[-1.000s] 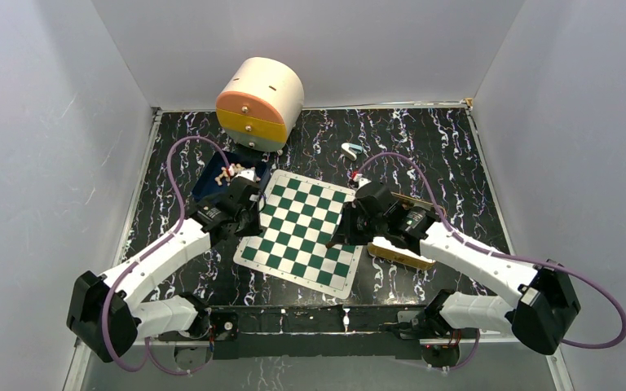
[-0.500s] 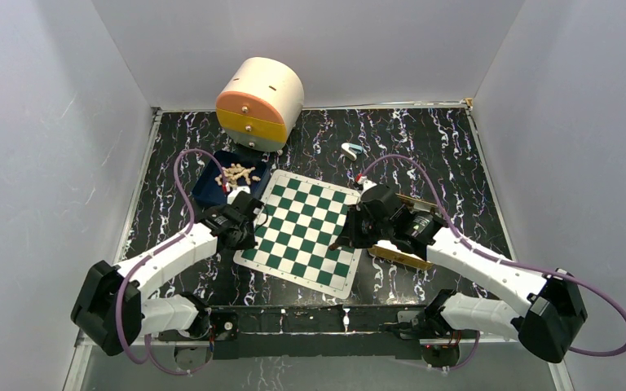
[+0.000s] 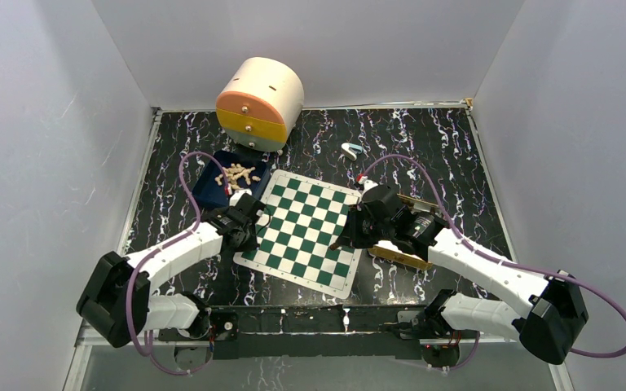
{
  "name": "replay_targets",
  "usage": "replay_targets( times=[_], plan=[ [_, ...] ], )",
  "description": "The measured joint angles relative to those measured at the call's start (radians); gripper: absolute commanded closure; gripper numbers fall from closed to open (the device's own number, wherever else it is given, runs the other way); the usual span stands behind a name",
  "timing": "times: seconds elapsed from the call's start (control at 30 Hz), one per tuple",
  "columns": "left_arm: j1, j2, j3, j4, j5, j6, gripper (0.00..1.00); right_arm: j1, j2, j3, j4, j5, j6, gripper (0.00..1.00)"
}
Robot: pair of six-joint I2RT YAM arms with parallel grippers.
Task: Set up the chess pieces on the board
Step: Place the chess piece on the chessboard.
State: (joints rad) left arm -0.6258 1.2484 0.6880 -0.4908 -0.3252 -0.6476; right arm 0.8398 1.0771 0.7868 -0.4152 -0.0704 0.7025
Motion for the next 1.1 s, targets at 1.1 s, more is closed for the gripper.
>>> replay_targets(
  times=[1.1],
  plan=[
    [0.0, 0.055, 0.0, 0.003, 0.011, -0.005, 0.93, 0.0, 0.005, -0.018, 0.006, 0.008, -0.004, 0.92]
  ],
)
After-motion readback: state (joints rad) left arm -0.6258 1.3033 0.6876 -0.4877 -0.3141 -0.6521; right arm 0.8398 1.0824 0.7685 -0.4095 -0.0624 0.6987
